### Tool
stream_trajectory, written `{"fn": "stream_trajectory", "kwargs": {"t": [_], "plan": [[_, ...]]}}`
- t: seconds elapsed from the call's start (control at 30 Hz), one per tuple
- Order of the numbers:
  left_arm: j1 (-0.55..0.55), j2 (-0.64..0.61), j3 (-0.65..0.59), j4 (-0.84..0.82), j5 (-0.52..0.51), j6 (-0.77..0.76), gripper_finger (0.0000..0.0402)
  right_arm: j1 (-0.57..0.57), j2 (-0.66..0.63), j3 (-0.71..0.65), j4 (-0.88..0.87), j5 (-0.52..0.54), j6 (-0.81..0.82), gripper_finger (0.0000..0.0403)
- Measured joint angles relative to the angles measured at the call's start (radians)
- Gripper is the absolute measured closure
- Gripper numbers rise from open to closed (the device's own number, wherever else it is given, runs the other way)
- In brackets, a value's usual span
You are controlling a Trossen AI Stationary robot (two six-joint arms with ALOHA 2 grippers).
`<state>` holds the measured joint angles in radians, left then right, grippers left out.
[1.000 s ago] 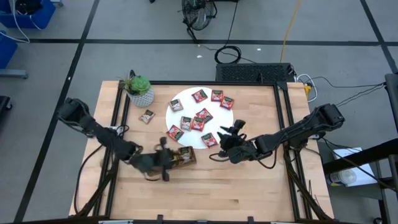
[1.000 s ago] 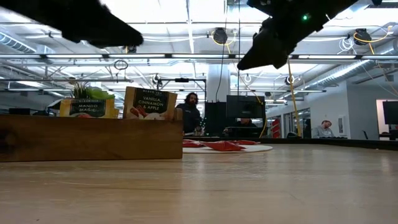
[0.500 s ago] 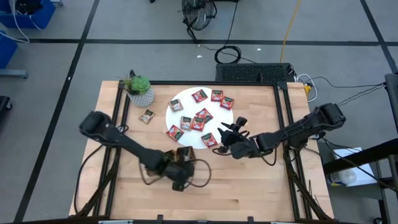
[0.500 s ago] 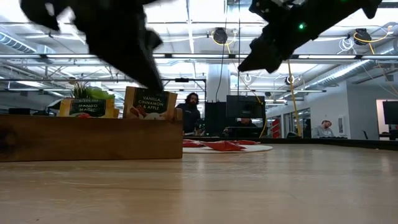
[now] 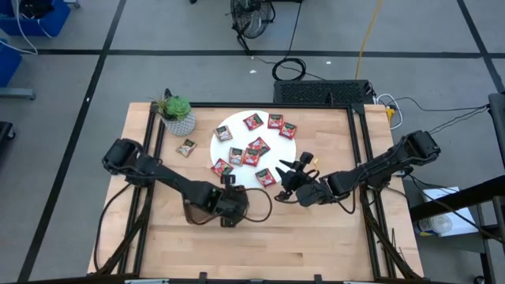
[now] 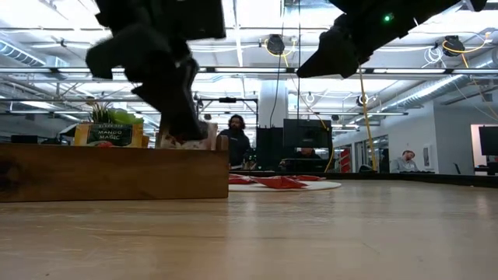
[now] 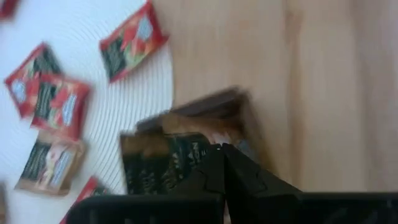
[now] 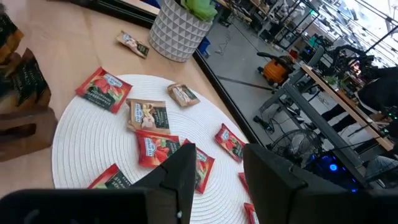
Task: Pick & Place Tea
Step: Put the brown tea bag into the right section of the wooden organizer
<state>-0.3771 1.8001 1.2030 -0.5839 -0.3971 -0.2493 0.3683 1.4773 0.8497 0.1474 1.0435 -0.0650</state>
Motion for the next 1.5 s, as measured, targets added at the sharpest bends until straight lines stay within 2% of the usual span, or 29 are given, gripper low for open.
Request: {"fn": "stream_trajectory", "kwargs": {"t": [0.4,0.67,1.0,1.2,1.3,1.5], "plan": [[0.034,0.012,-0.001,-0.003,0.122,0.012,0.0401,0.0,0.0,0.0,-0.002,0.0,-0.011,0.0284],[0.037,0.033,-0.002,-0.01,0.146,0.007,0.04,0.0,0.0,0.0,-0.002,0.0,-0.011,0.0284],[0.052,0.106,0.002,0.04,0.306,0.011,0.04,0.0,0.0,0.0,0.003,0.0,-0.019,0.0284],[0.06,0.109,0.001,0.034,0.261,0.002,0.04,0.0,0.0,0.0,0.004,-0.001,-0.009,0.0284],[0.062,0.11,0.0,0.021,0.204,-0.017,0.04,0.0,0.0,0.0,0.003,-0.001,-0.007,0.0284],[0.054,0.111,0.0,-0.087,0.116,-0.068,0.04,0.0,0.0,0.0,0.004,-0.001,-0.003,0.0284]]}}
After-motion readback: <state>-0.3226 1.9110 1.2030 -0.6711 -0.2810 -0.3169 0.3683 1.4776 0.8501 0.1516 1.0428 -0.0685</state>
